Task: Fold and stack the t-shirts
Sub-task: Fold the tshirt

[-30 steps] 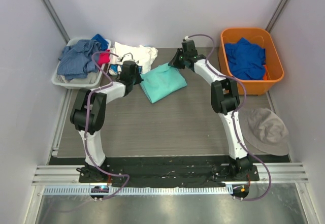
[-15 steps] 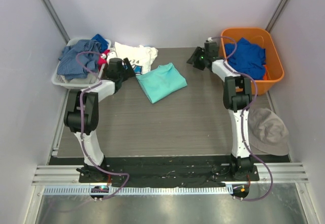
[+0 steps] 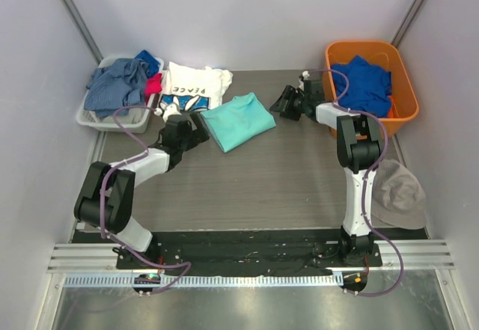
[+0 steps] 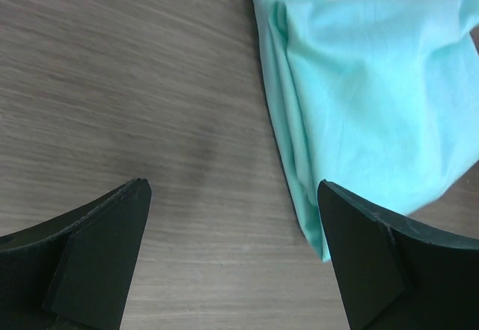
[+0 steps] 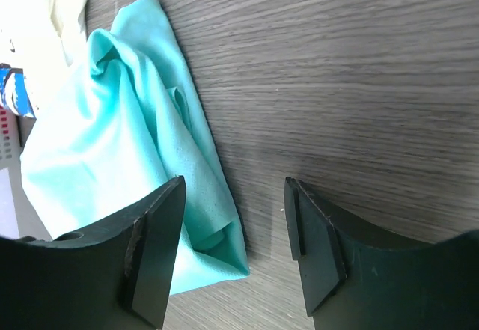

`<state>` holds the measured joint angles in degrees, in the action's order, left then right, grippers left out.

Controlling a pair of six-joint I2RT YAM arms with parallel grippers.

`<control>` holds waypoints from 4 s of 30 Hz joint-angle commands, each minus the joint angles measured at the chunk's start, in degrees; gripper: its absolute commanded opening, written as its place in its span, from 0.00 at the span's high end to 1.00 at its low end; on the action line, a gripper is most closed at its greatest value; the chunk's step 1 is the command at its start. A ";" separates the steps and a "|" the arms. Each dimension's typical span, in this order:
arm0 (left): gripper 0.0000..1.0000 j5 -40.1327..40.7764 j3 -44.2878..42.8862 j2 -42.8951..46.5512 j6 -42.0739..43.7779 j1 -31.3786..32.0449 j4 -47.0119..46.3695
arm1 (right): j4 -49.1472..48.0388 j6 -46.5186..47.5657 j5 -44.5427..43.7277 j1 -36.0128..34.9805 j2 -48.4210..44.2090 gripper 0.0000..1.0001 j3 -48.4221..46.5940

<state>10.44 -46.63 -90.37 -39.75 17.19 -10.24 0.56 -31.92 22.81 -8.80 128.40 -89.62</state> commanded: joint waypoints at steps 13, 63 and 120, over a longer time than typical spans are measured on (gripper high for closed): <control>0.00 -0.85 0.22 -1.29 -2.79 4.25 -4.60 | -5.13 0.02 5.14 0.27 -4.47 0.36 8.15; 0.06 -1.48 14.02 3.52 -6.05 14.62 -10.24 | -8.74 -6.57 1.72 -14.04 -32.32 0.37 45.49; 0.09 36.93 19.74 19.53 -40.93 60.50 14.73 | 4.45 7.75 -0.93 -15.72 -21.61 0.30 22.38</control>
<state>42.37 -26.98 -69.65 -77.84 77.41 10.94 6.74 -24.27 18.41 -24.40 107.31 -67.26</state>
